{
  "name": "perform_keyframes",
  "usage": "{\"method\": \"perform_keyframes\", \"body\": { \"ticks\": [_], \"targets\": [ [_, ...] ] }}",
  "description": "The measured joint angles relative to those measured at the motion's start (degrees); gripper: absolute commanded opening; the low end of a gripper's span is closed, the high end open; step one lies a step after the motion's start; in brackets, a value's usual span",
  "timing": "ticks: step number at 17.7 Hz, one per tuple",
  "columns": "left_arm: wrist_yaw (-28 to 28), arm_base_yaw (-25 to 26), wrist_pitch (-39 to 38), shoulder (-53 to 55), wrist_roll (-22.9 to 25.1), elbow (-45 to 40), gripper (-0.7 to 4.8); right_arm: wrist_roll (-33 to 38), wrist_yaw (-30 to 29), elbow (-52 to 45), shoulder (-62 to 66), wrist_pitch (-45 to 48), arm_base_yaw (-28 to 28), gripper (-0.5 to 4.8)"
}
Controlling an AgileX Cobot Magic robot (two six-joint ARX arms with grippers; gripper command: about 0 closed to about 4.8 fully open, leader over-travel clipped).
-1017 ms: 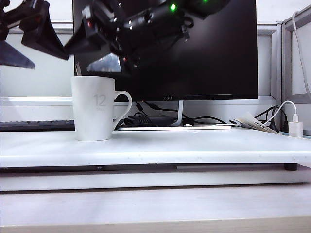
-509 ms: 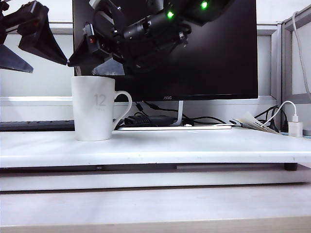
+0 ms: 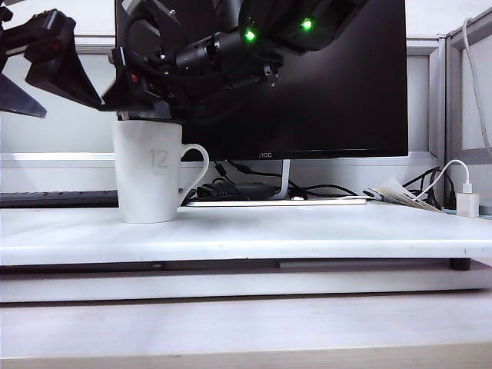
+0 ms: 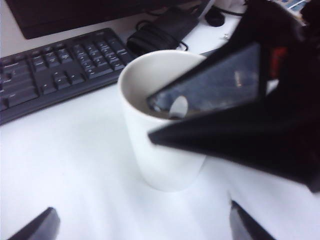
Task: Pick up a spoon and stir the liquid in the cup.
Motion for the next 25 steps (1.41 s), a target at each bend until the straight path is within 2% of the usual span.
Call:
{"method": "perform_keyframes", "body": {
  "ticks": [2,10,15,18,20,25],
  "targets": [
    [0.00,-0.02,0.00,0.00,0.00,0.00,4.79,0.00,0.46,0.00,0.17,0.35,-0.04,-0.06],
    [-0.02,0.00,0.00,0.00,0.00,0.00,4.79,-1.70,0.77,-0.09,-1.07,0.87,-1.05,-0.06],
    [-0.07,0.00,0.17,0.00,0.00,0.00,4.79,2.32,0.13,1.20,-5.35,0.79,-4.09,-0.06],
    [-0.09,0.02,1.44,0.00,0.00,0.00,4.79,5.16,0.15,6.62,-4.61,-1.36,-6.03,-0.06],
    [-0.09,0.00,2.29,0.00,0.00,0.00,4.79,5.33,-0.11,9.73,-3.45,-6.05,-6.12,-0.06],
    [-0.17,0.00,4.15,0.00,0.00,0.00,4.79,6.19,-1.31,10.27,-2.12,-8.15,-6.03,-0.06]
  ]
}}
